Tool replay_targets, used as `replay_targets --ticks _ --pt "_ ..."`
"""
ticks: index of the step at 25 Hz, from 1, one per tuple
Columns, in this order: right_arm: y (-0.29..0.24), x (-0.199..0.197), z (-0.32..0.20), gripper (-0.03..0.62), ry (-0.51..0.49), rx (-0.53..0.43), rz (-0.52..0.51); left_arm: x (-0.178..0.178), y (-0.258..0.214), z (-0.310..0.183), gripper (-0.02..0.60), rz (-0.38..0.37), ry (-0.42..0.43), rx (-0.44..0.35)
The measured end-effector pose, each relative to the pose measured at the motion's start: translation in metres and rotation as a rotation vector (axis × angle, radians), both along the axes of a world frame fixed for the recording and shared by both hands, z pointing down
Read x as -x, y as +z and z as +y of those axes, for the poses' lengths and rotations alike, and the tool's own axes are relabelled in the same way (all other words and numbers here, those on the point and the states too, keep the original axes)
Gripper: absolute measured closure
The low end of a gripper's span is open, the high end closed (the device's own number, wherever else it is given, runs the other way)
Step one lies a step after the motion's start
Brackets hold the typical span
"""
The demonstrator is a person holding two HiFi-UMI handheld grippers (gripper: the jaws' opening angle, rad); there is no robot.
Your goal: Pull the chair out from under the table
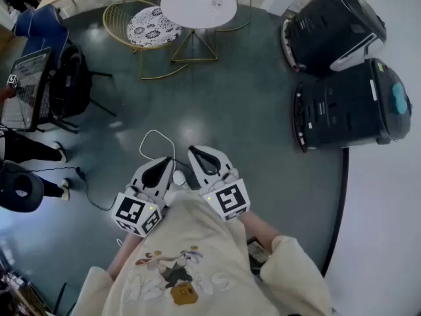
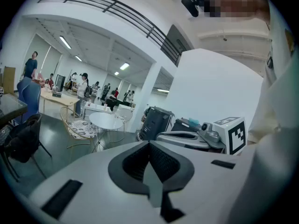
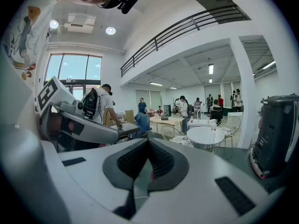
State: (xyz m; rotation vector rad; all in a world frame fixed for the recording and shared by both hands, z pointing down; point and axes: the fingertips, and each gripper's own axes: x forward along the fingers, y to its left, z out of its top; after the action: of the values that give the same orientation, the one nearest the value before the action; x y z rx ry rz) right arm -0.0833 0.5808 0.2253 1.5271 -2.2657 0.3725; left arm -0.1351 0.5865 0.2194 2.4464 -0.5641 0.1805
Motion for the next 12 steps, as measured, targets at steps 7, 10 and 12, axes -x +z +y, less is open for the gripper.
replay_targets --ticks 7,10,12 --pt "0.017 0.009 -0.018 0.586 -0.003 0.016 -0.003 0.014 0.014 -0.015 0.578 0.001 0.002 0.023" --pt "0.024 0.003 -0.032 0.585 0.02 0.038 -0.064 0.01 0.024 -0.025 0.578 -0.002 0.0 0.045" --pt "0.031 -0.005 -0.046 0.585 0.031 0.052 -0.082 0.005 0.03 -0.038 0.578 -0.004 -0.002 0.053"
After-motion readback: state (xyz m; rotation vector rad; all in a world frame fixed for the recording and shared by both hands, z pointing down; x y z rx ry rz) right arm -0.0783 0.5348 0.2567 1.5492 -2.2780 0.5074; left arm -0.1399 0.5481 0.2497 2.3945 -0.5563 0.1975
